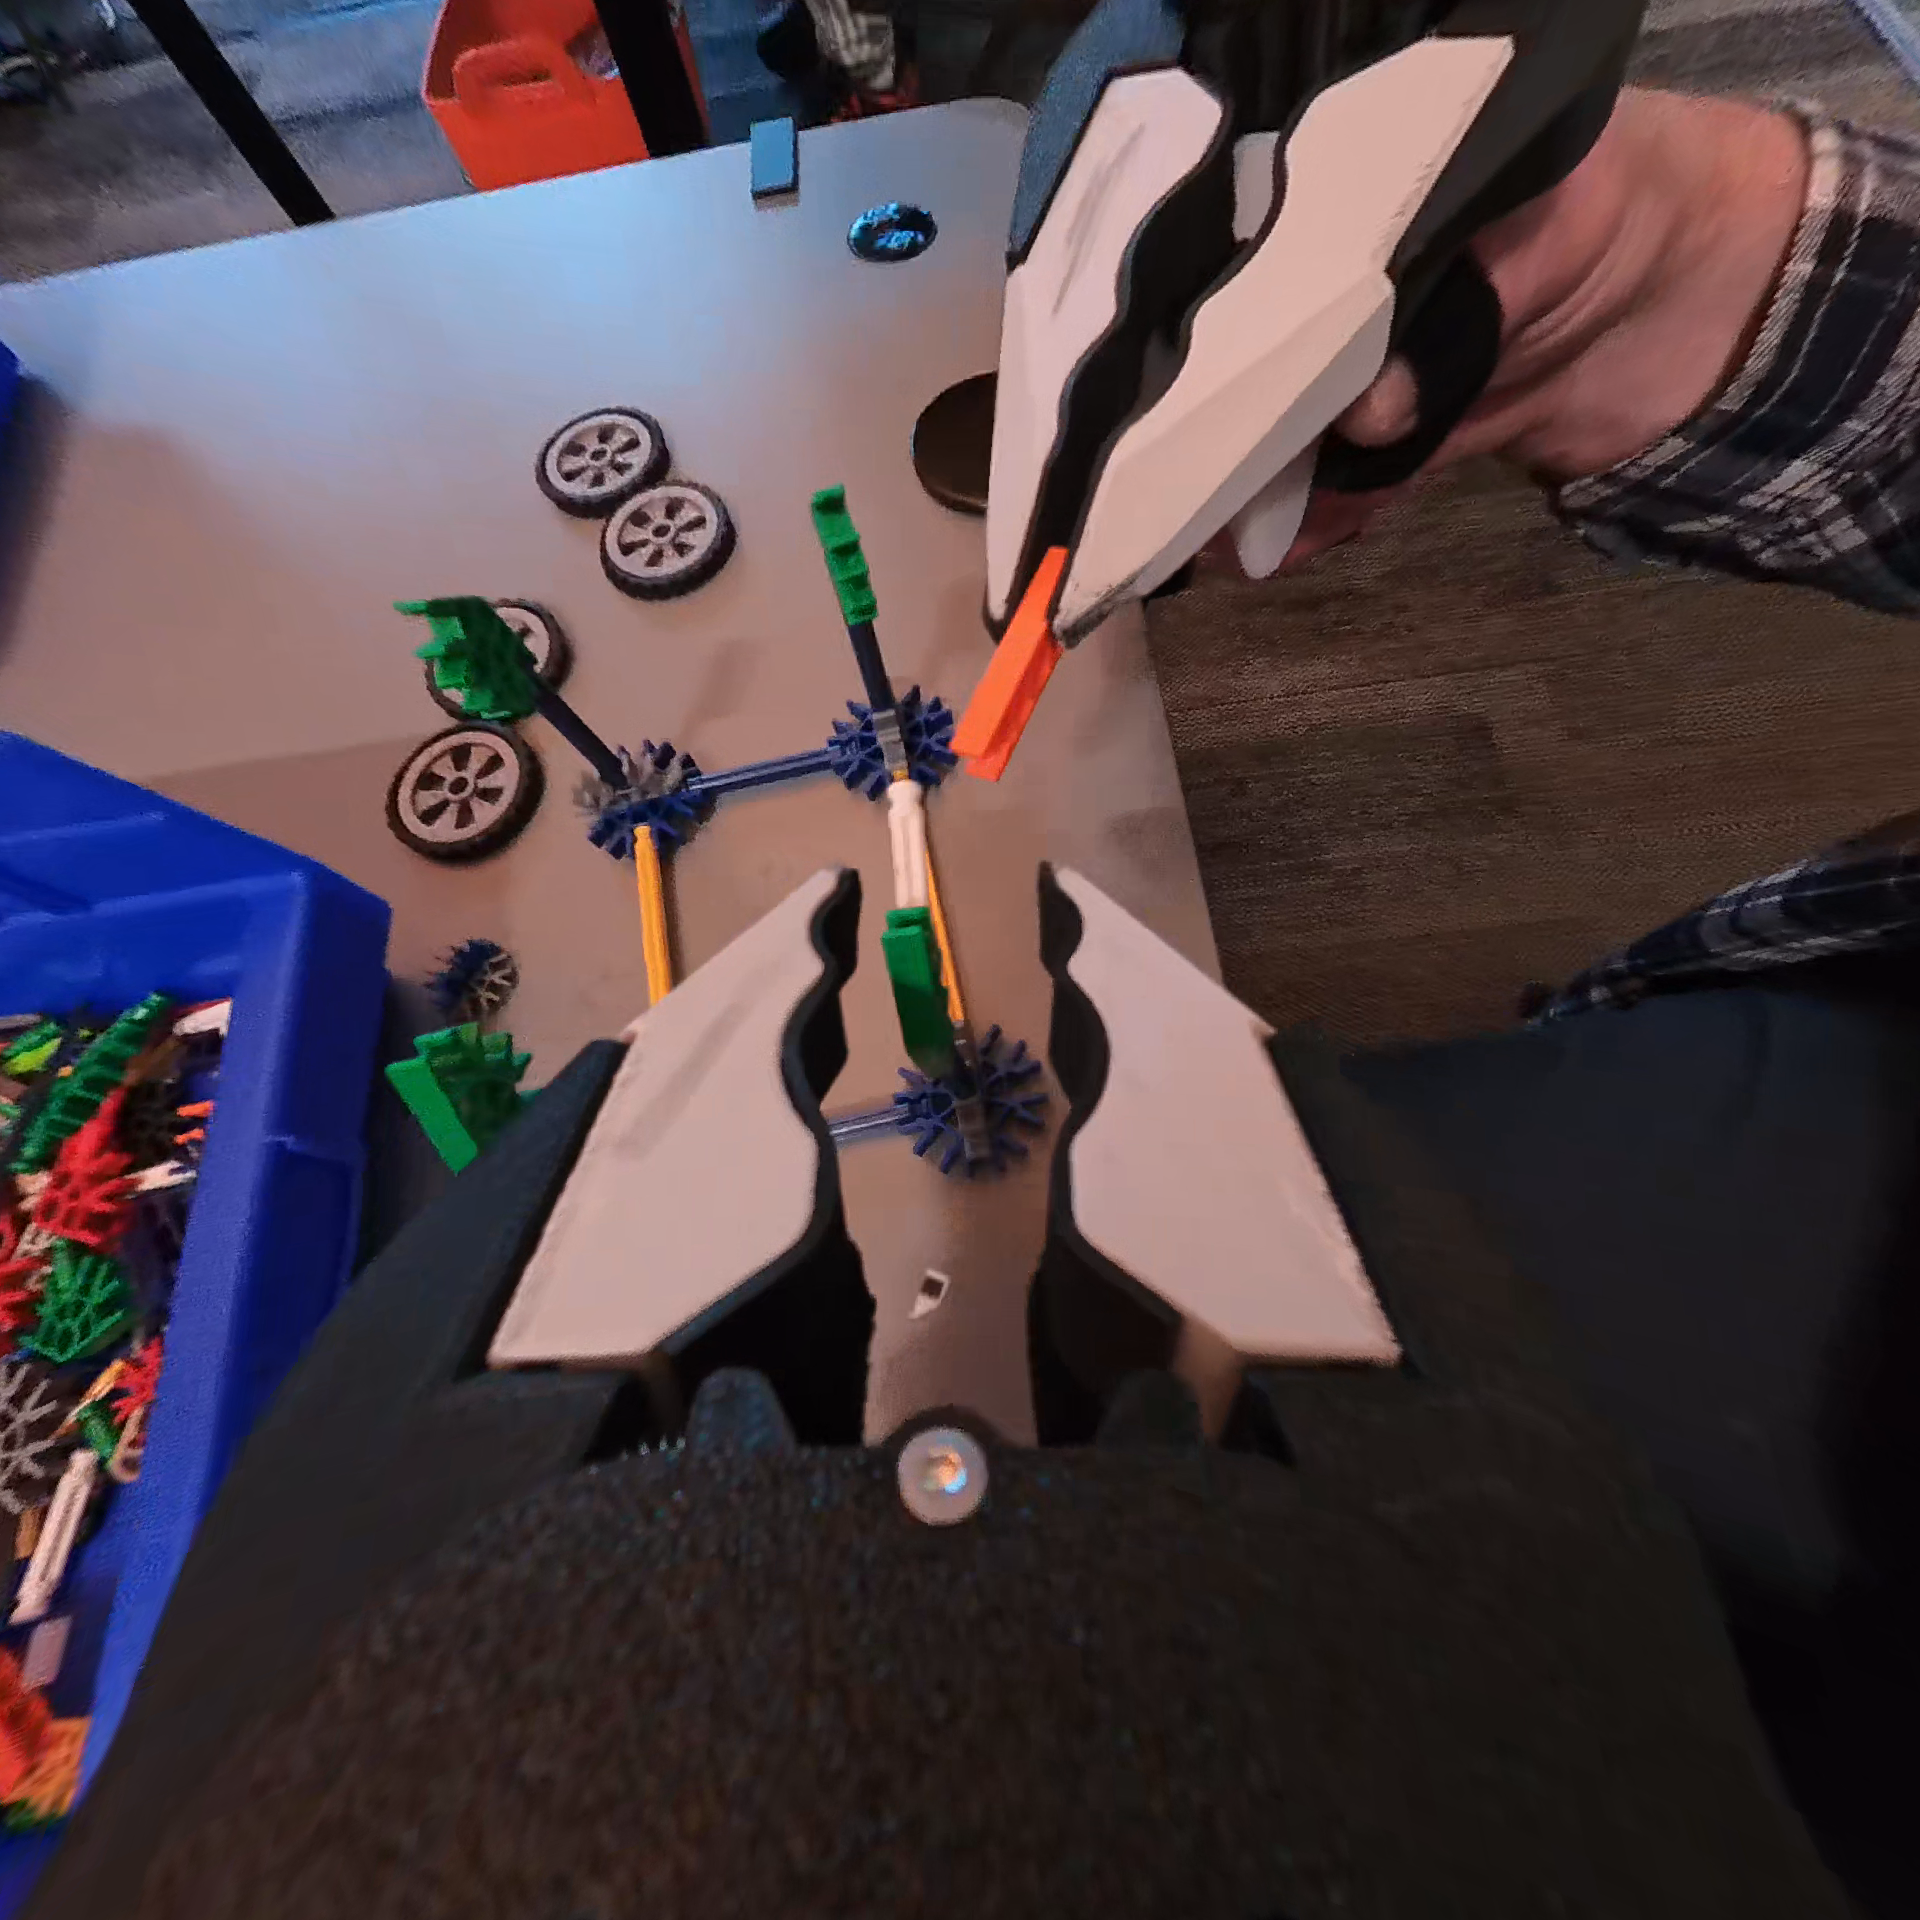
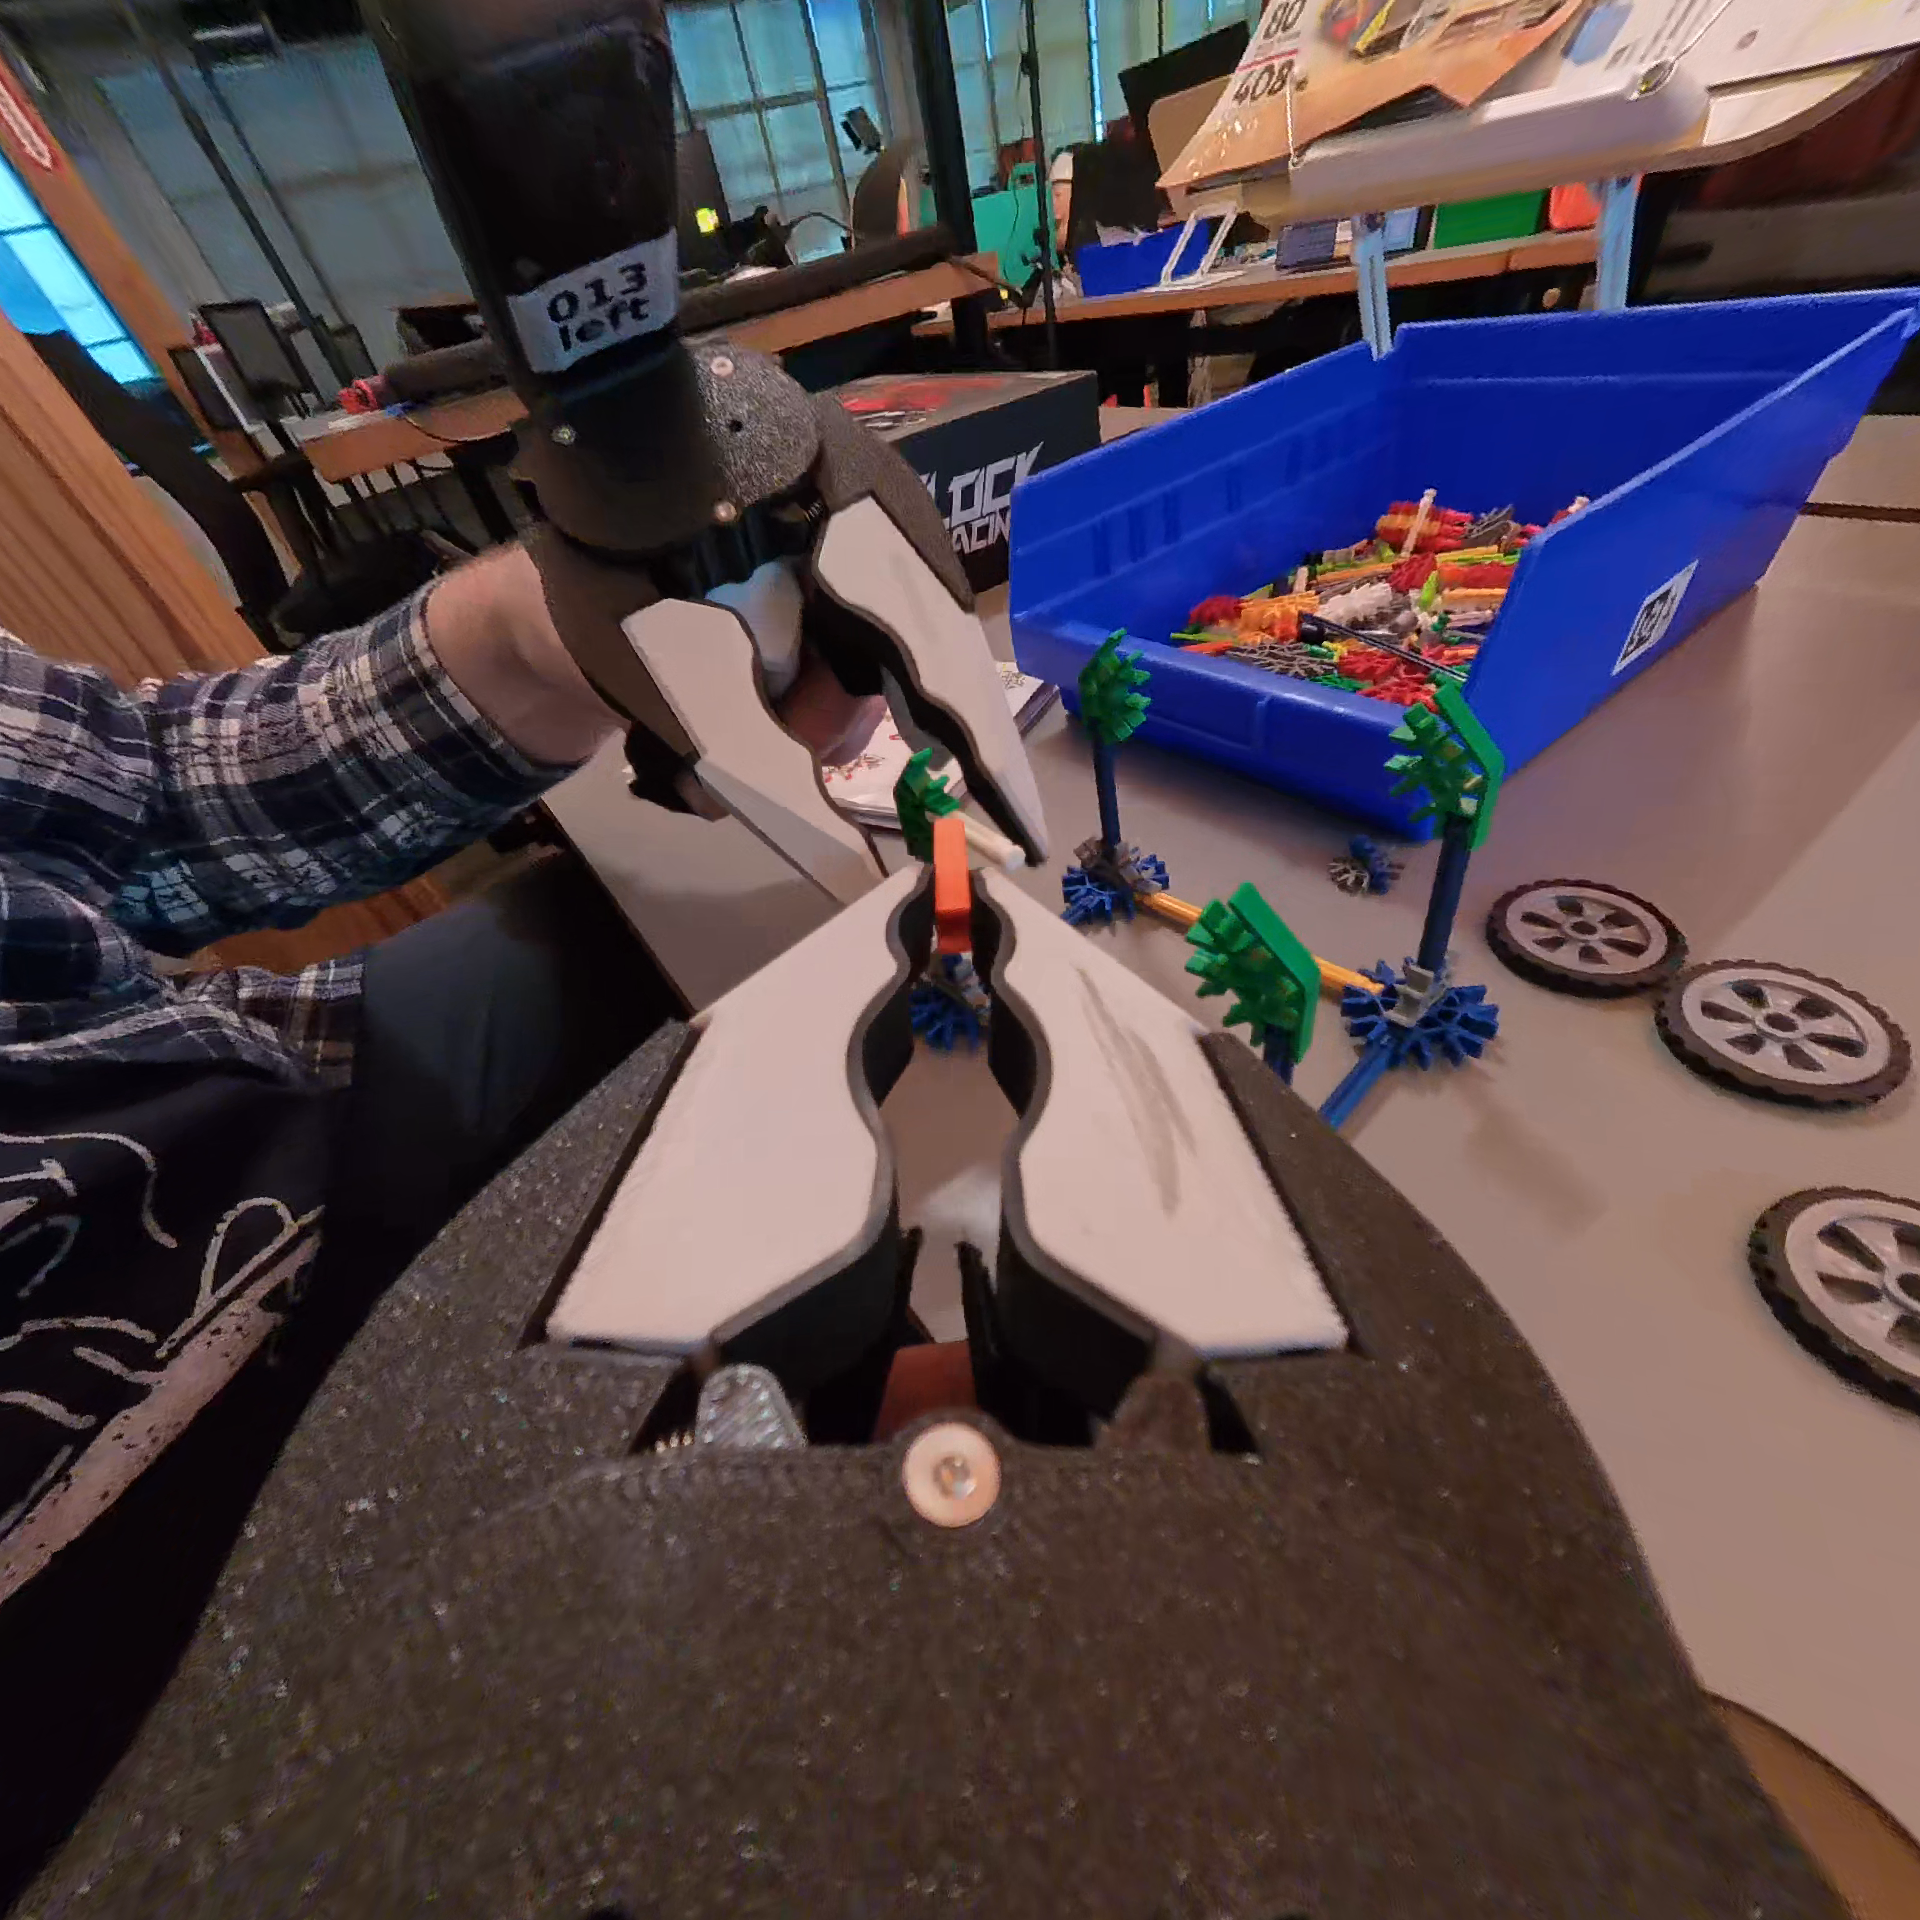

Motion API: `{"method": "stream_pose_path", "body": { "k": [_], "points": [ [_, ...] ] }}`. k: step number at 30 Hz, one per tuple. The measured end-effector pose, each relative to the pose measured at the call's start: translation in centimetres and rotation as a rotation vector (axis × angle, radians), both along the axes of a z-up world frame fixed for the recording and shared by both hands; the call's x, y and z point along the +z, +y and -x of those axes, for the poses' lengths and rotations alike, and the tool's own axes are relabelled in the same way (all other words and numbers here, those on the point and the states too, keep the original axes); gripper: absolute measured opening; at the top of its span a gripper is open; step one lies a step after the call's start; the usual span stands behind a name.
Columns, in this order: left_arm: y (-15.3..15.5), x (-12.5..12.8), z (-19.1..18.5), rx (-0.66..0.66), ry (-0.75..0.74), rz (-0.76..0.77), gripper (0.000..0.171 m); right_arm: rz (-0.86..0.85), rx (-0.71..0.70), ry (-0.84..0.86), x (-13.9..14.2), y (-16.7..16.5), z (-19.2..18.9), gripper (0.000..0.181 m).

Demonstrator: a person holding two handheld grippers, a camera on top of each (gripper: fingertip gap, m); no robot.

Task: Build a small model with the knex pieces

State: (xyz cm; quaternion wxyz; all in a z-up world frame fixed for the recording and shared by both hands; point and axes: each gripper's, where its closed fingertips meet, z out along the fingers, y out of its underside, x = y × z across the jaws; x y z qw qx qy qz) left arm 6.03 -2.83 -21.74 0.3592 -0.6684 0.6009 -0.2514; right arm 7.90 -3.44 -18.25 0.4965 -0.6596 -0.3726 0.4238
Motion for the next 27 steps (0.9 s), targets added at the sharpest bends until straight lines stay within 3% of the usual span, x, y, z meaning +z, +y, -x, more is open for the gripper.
{"method": "stream_pose_path", "body": {
  "k": [13,27],
  "points": [
    [0.4,-0.2,-0.7,-0.029,-0.037,0.009,0.008,0.015,0.027,-0.036,-0.9,1.0,1.0,0.005],
    [-0.1,0.1,-0.8,-0.107,-0.078,-0.006,0.009,0.045,-0.001,0.007,-1.0,1.5,0.9,0.01]
  ]
}}
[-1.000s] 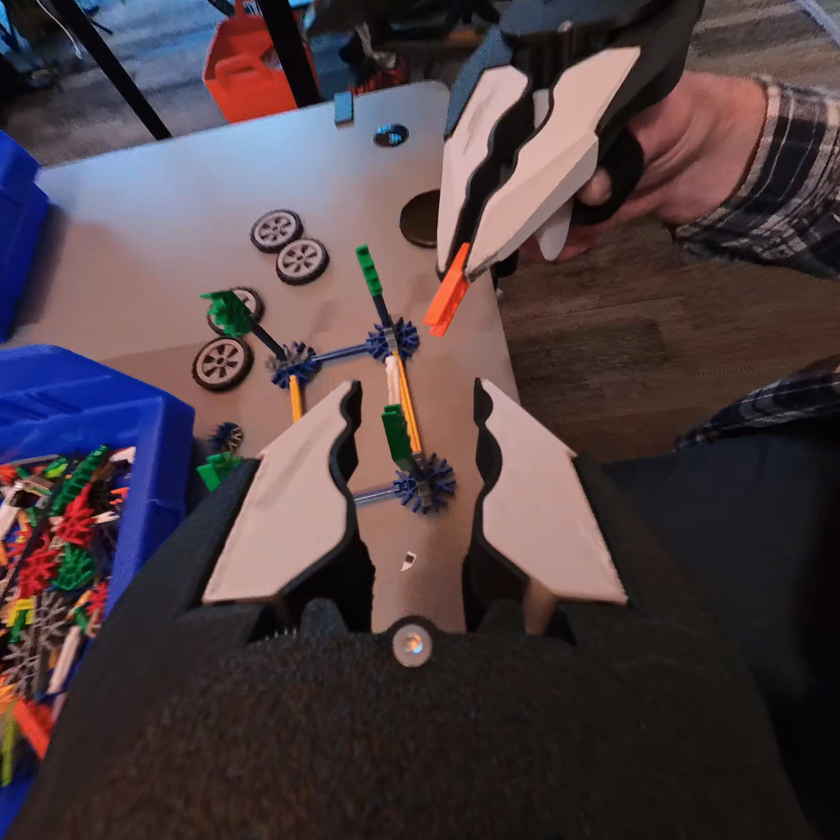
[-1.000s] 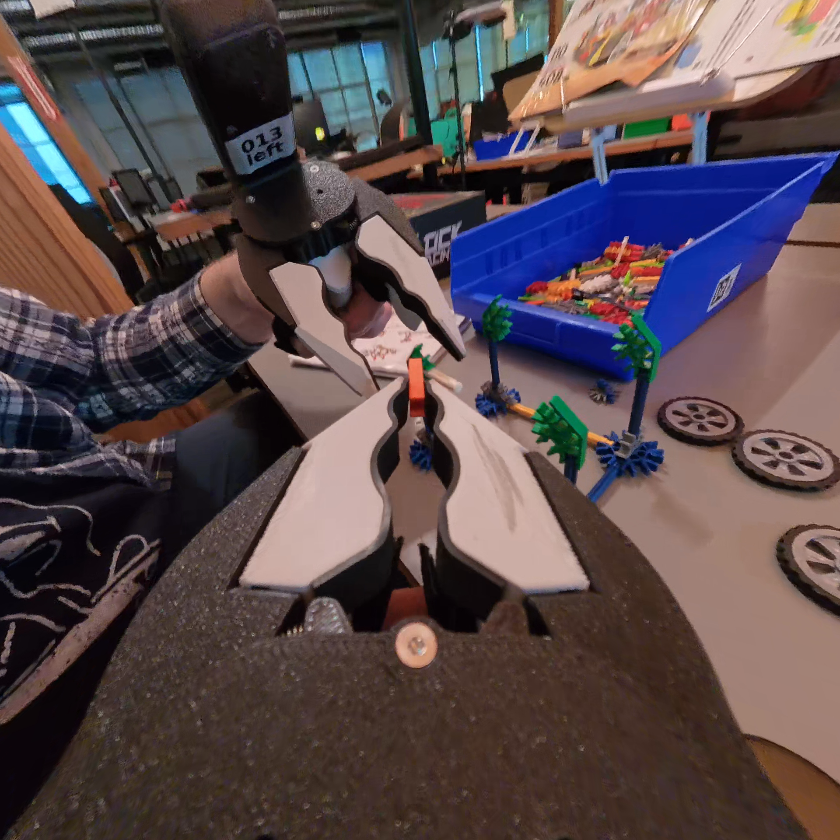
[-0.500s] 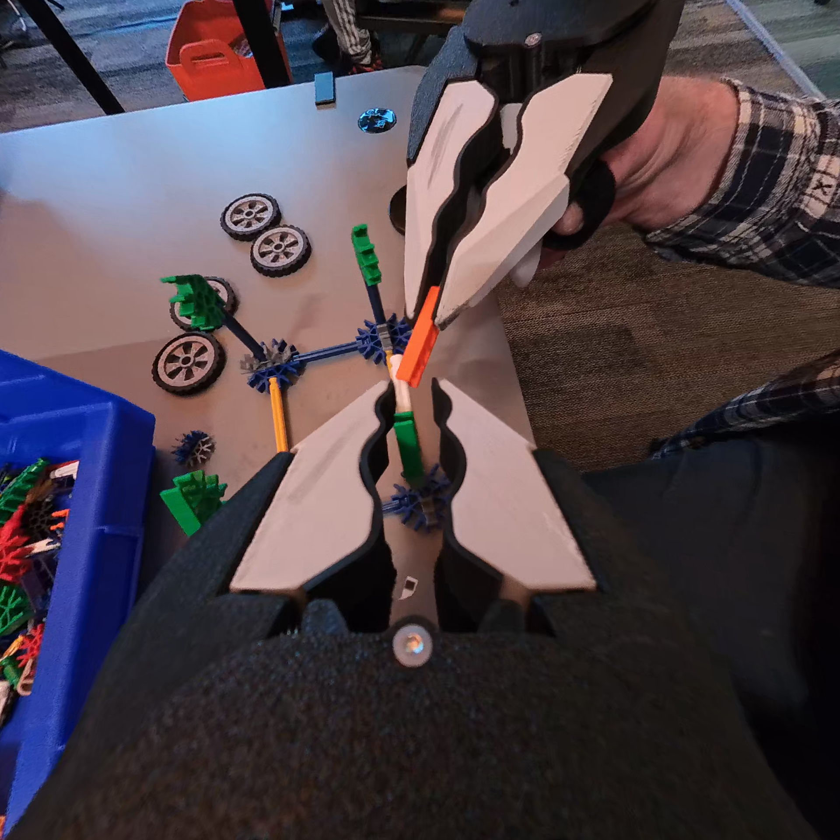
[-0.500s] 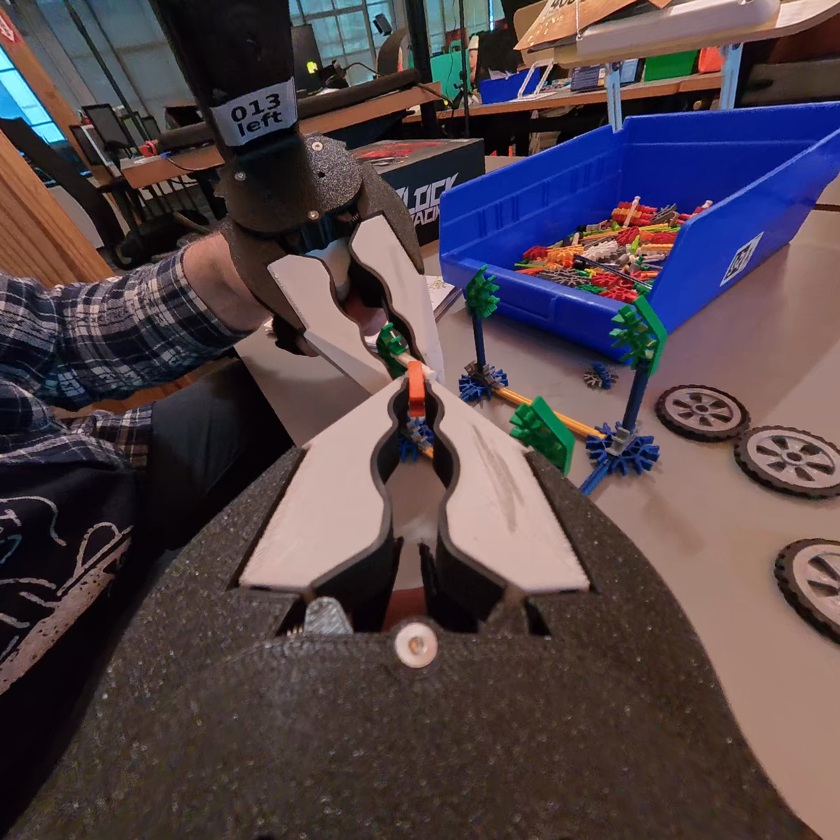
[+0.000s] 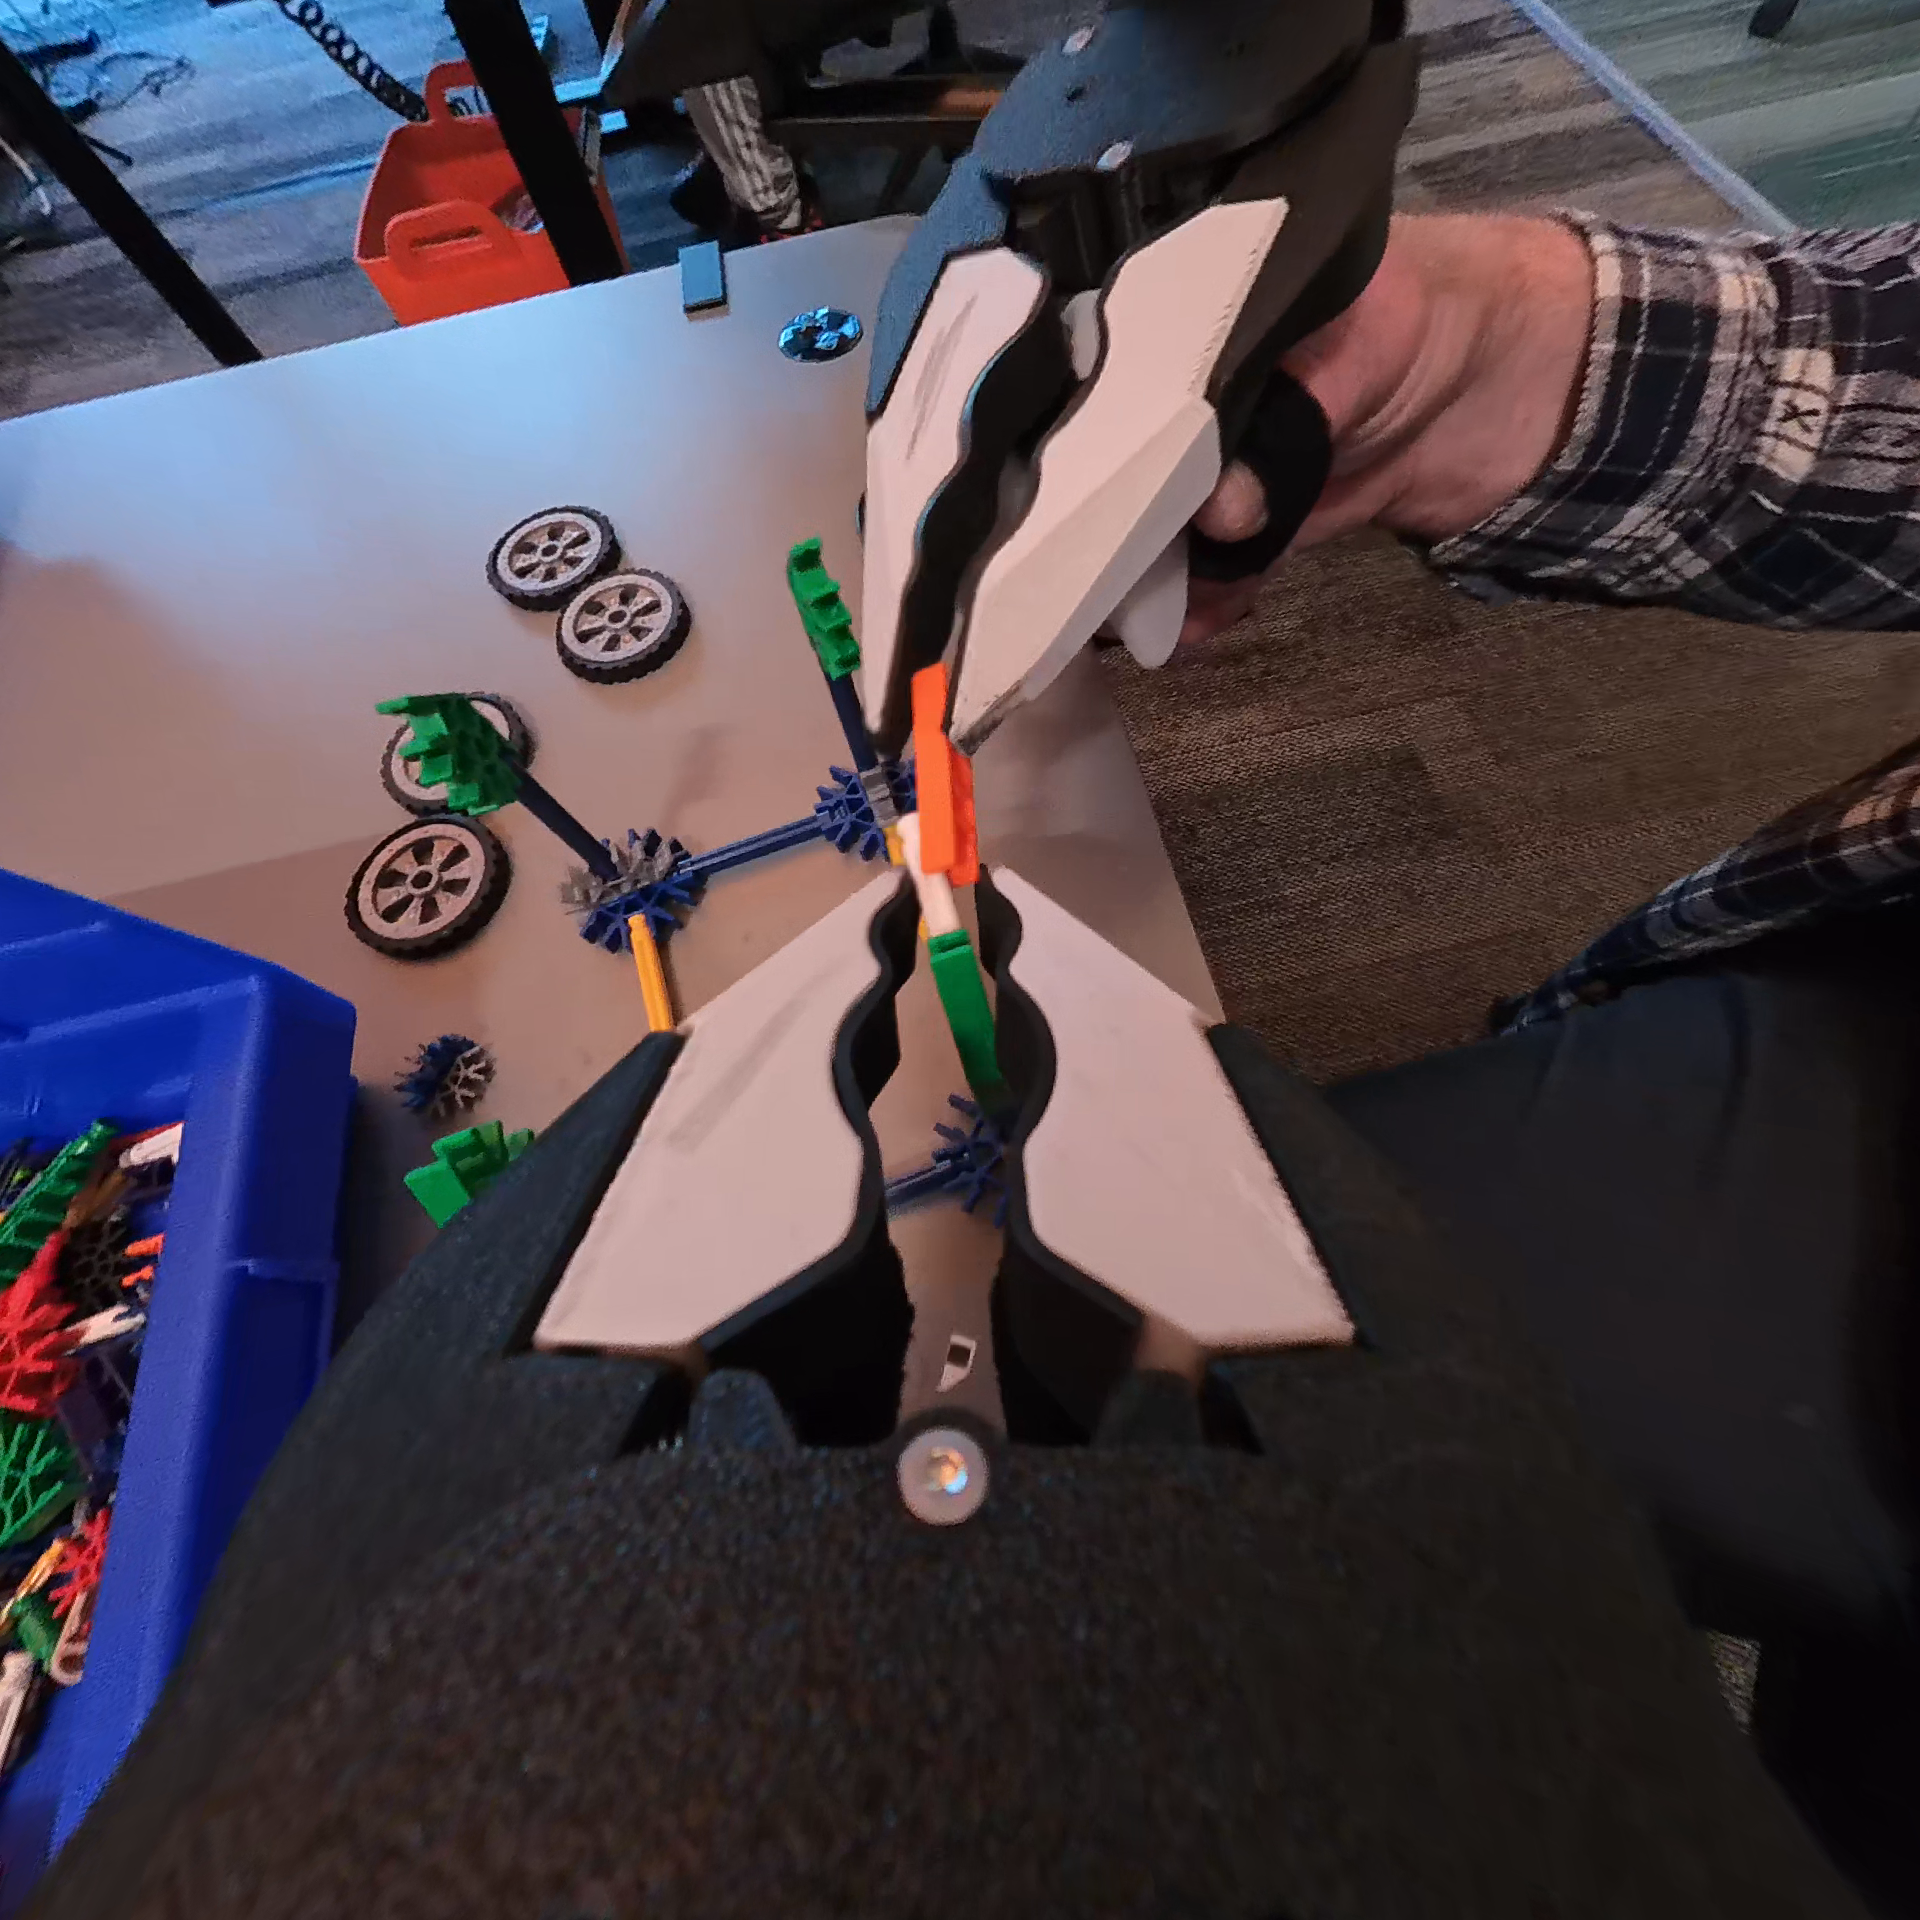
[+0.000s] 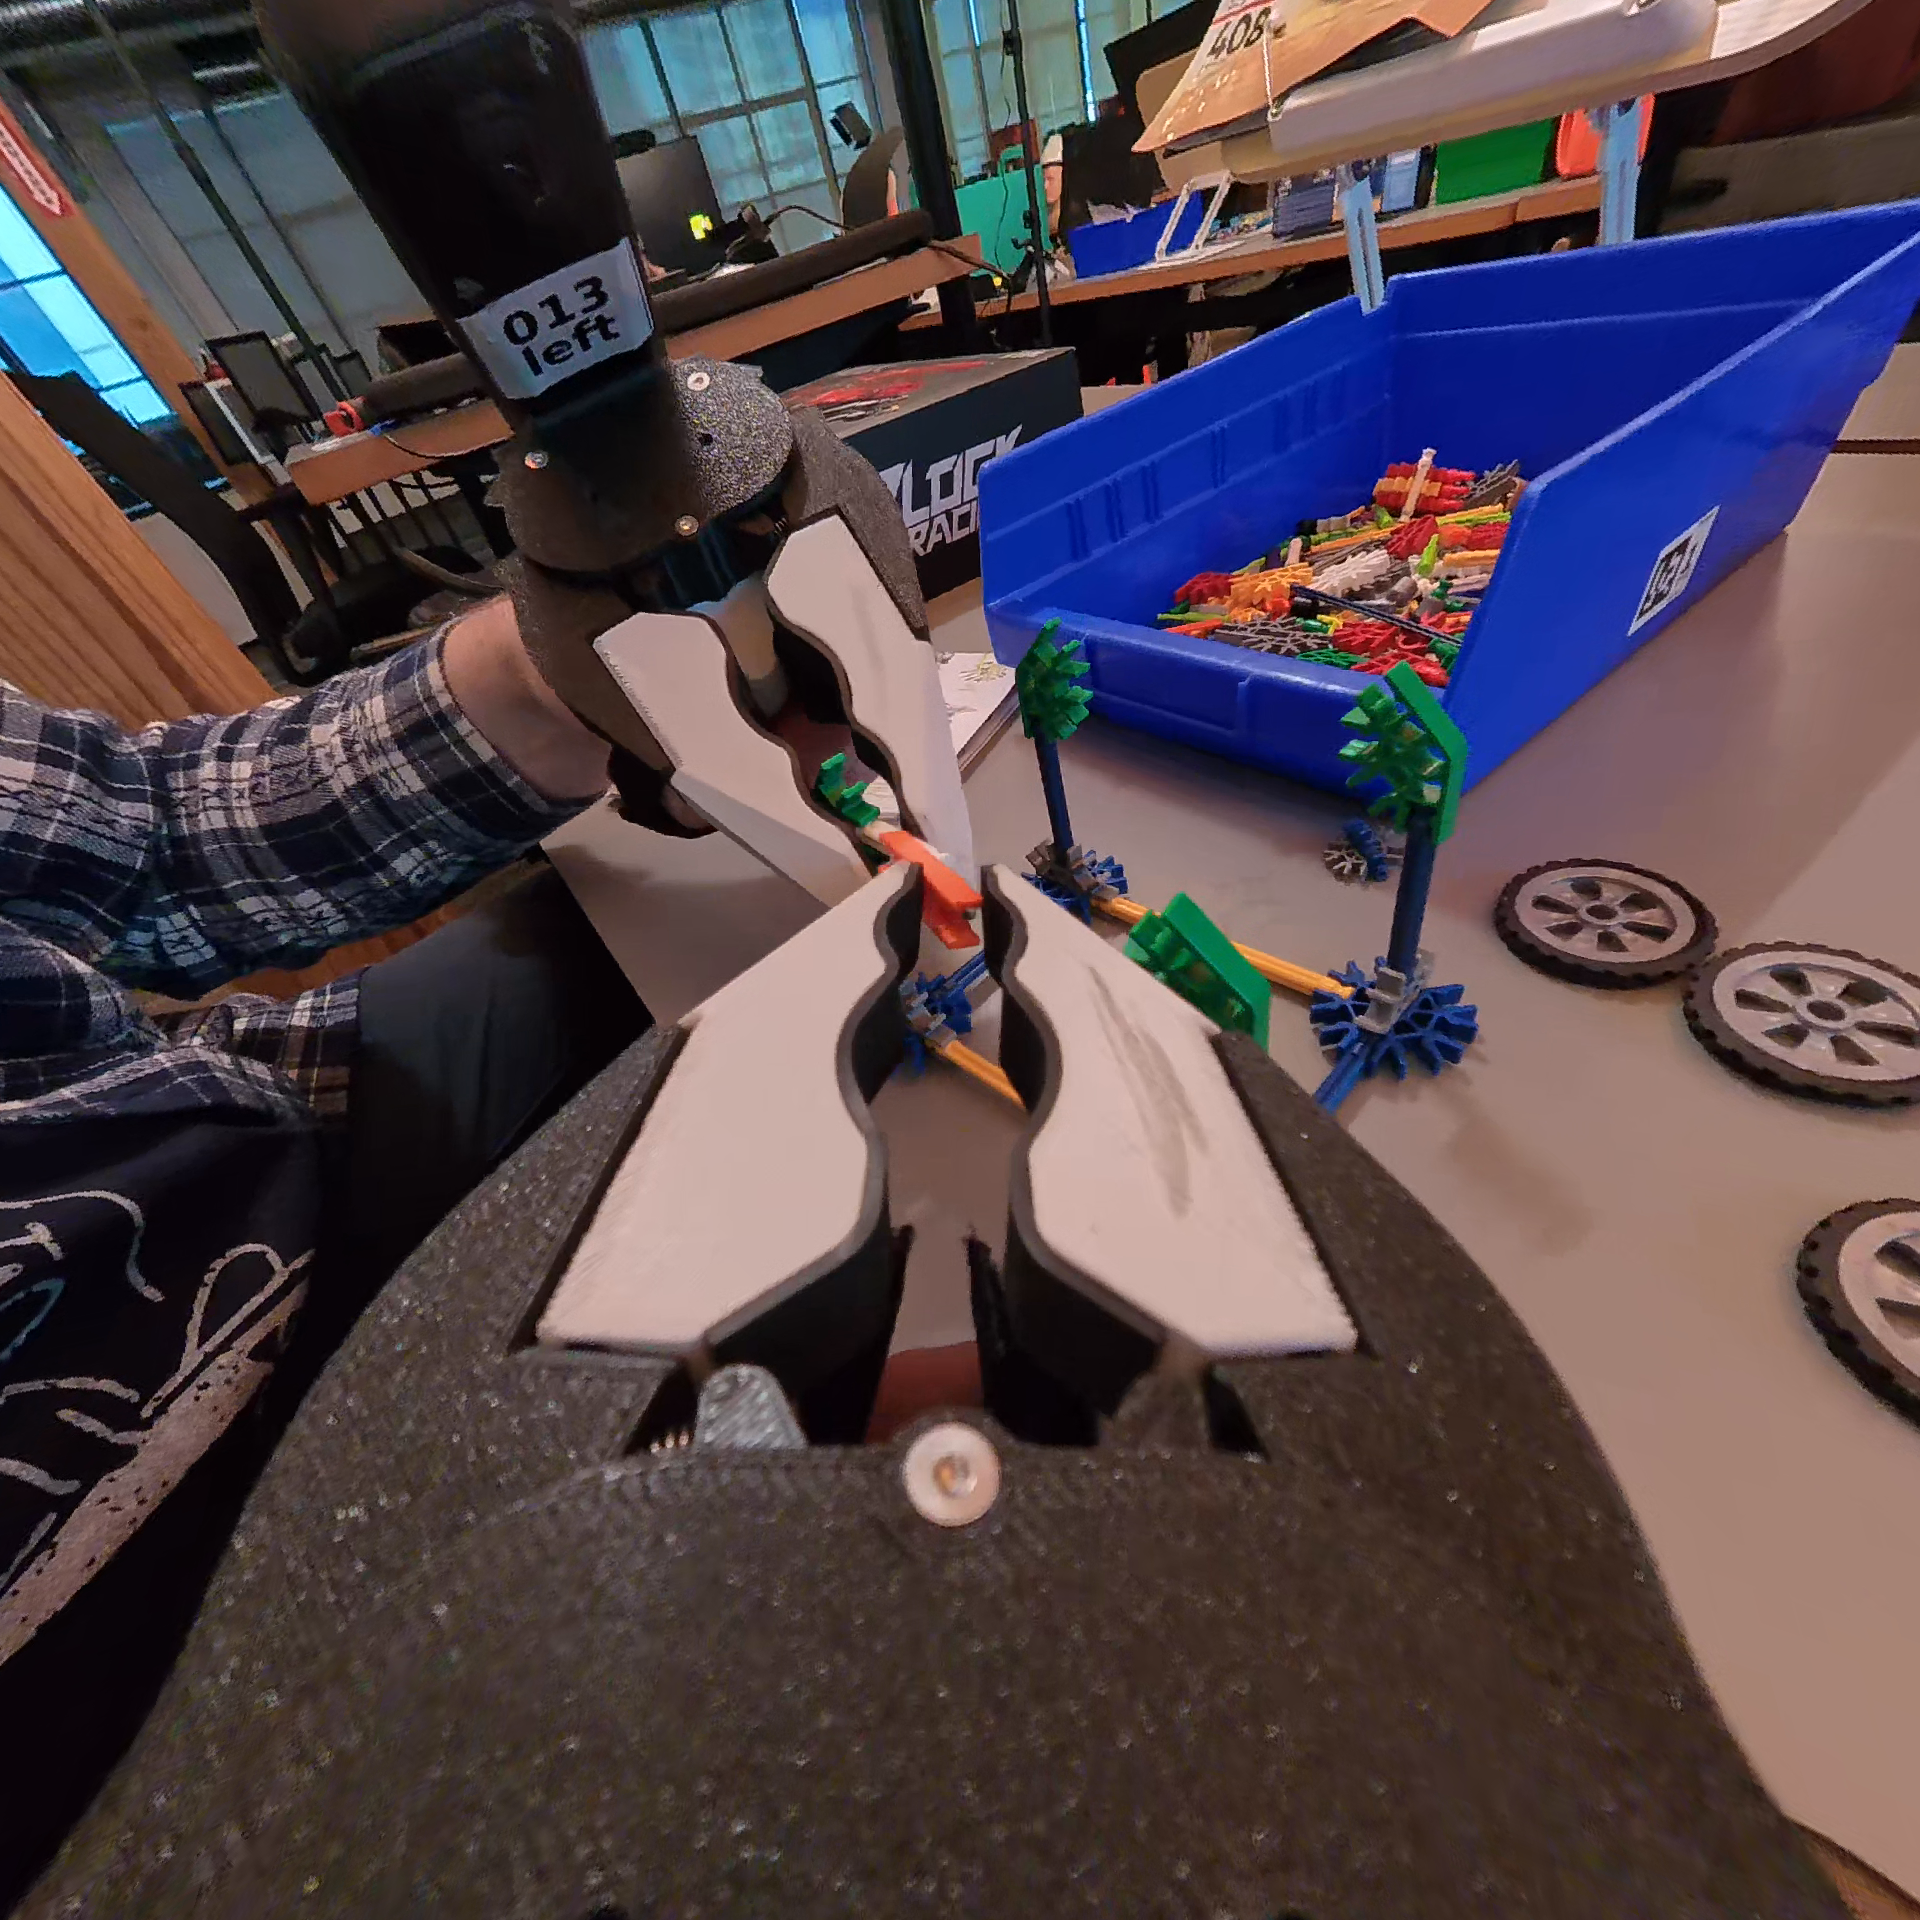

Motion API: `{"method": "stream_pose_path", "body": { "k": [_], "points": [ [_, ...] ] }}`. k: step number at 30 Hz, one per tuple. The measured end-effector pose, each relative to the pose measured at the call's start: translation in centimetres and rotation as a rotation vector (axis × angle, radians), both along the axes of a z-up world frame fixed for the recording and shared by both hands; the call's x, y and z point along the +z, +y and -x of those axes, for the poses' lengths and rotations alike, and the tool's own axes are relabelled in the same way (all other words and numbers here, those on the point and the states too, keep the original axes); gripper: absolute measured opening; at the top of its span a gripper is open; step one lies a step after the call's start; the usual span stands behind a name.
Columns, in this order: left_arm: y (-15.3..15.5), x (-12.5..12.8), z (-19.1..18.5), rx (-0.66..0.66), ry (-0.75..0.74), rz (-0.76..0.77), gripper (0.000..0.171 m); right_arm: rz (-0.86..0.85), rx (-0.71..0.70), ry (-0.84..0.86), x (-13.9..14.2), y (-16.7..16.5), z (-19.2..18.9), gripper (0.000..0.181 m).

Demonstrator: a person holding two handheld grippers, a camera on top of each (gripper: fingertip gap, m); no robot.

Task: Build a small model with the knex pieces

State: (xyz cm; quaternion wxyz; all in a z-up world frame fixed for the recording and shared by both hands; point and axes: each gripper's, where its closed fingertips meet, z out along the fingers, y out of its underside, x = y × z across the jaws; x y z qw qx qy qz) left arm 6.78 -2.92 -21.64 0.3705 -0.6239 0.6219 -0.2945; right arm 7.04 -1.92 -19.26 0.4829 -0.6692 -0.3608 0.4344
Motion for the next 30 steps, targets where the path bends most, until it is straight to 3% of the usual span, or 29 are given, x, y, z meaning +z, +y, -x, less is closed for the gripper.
{"method": "stream_pose_path", "body": {
  "k": [30],
  "points": [
    [-0.62,0.45,-0.1,-0.067,-0.103,0.113,0.009,0.018,0.027,0.061,0.03,-0.16,-0.52,0.009]
  ]
}}
